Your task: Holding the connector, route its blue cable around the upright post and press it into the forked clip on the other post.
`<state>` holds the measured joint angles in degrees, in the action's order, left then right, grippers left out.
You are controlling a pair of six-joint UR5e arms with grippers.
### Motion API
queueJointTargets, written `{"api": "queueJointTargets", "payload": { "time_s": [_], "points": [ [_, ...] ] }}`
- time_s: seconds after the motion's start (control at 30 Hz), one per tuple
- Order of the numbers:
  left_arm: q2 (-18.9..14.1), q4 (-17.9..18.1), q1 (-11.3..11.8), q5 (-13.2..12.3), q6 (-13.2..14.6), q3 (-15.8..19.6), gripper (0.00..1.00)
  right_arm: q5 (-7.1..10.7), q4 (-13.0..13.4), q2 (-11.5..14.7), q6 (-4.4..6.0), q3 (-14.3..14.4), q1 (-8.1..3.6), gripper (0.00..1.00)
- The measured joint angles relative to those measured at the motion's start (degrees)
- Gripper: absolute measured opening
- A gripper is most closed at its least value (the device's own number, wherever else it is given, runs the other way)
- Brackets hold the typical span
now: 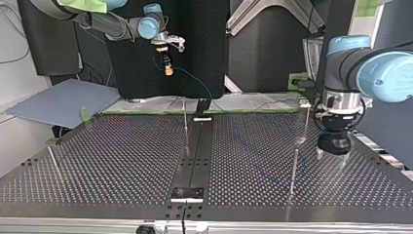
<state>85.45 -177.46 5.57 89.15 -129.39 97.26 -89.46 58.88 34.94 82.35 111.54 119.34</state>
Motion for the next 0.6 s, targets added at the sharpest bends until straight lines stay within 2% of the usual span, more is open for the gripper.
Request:
{"api": "queueJointTargets", "payload": {
  "time_s": [0.23, 0.3, 0.6],
  "points": [
    [-3.54, -3.54, 0.68, 3.50, 3.54, -0.19, 0.98, 0.06, 0.37, 0.00, 0.02, 0.01, -0.19, 0.00],
    [-4.35, -4.38, 0.49, 3.81, 4.35, -0.47, 0.98, 0.09, 0.44, 0.00, 0.02, -0.01, -0.24, 0.00],
    [-8.49, -8.61, -1.72, 0.64, 8.60, -1.71, 0.98, 0.15, 0.94, 0.00, 0.08, -0.02, -0.32, 0.00]
  ]
}}
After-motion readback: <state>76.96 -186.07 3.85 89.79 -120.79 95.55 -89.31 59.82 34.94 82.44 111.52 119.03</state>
